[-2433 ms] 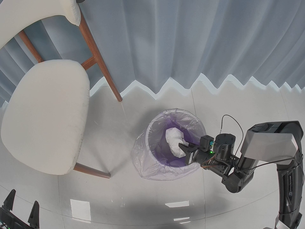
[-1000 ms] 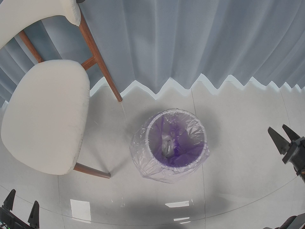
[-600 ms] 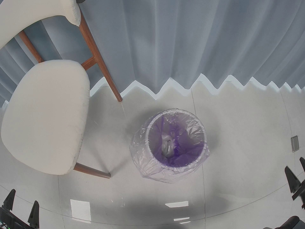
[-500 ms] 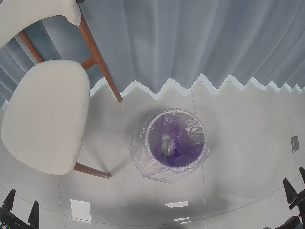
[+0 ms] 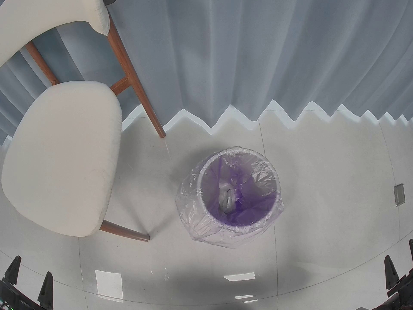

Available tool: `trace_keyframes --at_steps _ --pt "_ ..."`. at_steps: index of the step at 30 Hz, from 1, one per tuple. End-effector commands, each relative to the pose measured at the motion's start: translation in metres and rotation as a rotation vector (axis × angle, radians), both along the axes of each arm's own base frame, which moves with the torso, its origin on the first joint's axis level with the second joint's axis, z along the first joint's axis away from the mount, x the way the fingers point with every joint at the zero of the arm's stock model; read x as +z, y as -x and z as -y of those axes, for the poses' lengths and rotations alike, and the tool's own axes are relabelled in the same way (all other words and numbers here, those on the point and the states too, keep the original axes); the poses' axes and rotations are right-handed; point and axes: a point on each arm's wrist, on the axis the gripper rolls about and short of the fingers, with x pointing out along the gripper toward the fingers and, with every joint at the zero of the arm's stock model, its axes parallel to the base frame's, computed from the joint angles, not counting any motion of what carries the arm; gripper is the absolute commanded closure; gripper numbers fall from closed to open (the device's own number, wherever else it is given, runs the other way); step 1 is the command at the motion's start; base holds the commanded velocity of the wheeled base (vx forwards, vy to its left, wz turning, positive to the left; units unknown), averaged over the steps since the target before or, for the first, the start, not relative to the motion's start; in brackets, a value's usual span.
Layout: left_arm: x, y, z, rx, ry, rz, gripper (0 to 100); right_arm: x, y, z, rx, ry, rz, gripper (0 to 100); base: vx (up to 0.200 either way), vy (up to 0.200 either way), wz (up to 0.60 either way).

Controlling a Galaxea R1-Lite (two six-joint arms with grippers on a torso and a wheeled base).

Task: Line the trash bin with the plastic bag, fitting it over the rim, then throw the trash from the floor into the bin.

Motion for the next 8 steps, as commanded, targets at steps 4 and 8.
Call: trace_keyframes --at_steps 4,8 --pt "-0.0052 -0.0002 0.0 0.0 0.002 -0.003 0 -0.0046 0.0008 -0.0001 0.0 0.0 0.01 0 0.0 0.0 0.0" --pt "-0.0052 -0.0002 0.0 0.001 0.002 -0.003 0 -0.0044 0.0007 0.0 -0.002 0.001 0.015 0 0.0 0.0 0.0"
